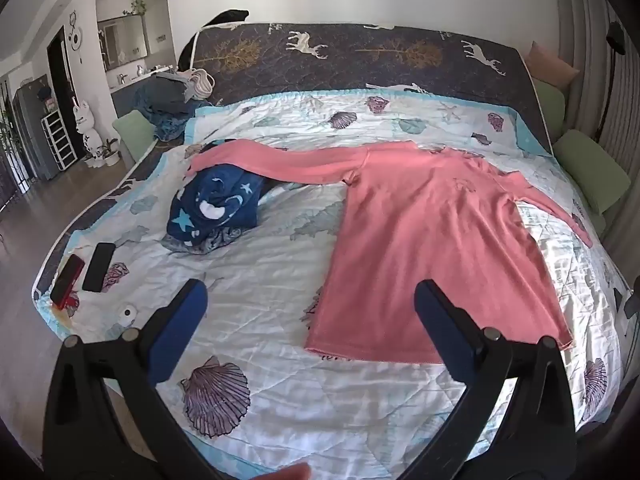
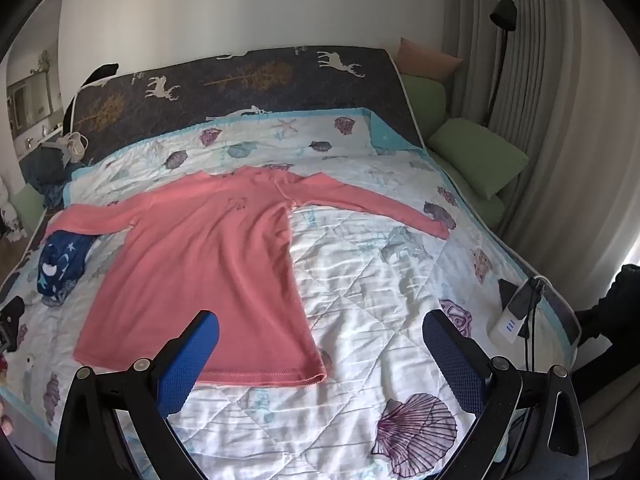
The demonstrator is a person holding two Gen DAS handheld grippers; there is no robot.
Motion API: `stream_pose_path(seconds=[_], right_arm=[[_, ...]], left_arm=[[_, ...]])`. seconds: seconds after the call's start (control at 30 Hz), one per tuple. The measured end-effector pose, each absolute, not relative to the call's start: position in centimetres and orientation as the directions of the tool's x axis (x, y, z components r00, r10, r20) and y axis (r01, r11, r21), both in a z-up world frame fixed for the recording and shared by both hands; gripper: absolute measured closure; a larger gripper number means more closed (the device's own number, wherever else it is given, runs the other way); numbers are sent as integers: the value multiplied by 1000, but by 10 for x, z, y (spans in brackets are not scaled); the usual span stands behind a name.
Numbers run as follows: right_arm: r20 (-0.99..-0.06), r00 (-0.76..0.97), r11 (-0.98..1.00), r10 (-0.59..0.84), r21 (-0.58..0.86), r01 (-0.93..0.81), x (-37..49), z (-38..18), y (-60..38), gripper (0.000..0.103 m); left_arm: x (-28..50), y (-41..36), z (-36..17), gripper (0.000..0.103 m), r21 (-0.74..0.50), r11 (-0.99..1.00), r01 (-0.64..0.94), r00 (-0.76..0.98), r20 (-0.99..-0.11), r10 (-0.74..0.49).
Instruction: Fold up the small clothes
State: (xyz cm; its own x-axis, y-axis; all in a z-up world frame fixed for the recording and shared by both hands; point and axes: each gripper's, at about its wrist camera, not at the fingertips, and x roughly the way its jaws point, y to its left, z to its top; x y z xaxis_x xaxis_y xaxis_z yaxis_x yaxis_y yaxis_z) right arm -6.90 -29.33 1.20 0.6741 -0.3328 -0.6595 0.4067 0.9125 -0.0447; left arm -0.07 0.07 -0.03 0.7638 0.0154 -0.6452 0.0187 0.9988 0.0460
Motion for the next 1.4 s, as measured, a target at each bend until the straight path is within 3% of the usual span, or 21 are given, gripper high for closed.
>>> stream_pose_path(seconds=[0.13, 0.27, 0.57, 0.83, 1.03, 1.4], right_arm=[[-659, 674, 911, -334, -44, 409, -70, 13, -292, 0], [-662, 668, 910, -340, -53, 410, -68, 13, -291, 0], [-659, 671, 911, -341, -54, 409, -69, 11, -290, 0], [-658, 671, 913, -340, -62, 402, -69, 11, -289, 0], [-679, 664, 915, -314, -30, 402, -68, 8, -293, 0], [-674, 660, 913, -331, -50, 406, -67, 10, -291, 0]], left_arm=[[-1, 2, -3, 0, 88, 996, -2, 782, -620, 56], [7, 8, -3, 0, 45, 999, 5, 760, -650, 25], [-6, 7, -1, 0, 64, 998, 16, 804, -594, 25], [-5, 2, -1, 0, 45, 996, 73, 797, -603, -31], [-12, -2, 4, 0, 73, 996, 53, 837, -547, -5], [-1, 3, -8, 0, 65, 997, 48, 781, -625, 3]])
